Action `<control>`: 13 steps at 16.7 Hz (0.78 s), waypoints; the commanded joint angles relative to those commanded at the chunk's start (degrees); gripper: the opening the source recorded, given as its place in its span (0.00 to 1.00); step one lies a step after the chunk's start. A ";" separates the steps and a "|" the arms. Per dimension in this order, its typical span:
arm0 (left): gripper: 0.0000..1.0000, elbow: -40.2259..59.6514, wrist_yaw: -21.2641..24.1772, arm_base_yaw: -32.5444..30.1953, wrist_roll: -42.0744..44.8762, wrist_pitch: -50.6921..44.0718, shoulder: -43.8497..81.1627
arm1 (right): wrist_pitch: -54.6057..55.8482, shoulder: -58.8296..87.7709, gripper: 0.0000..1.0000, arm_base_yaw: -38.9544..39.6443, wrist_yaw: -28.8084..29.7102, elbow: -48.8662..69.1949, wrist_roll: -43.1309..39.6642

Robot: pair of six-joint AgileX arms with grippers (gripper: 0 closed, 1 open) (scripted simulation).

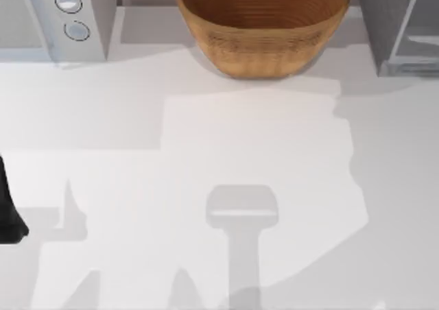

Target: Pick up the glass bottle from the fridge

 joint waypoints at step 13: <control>1.00 0.00 0.00 0.00 0.00 0.00 0.00 | -8.12 9.56 1.00 1.92 1.87 17.36 -0.09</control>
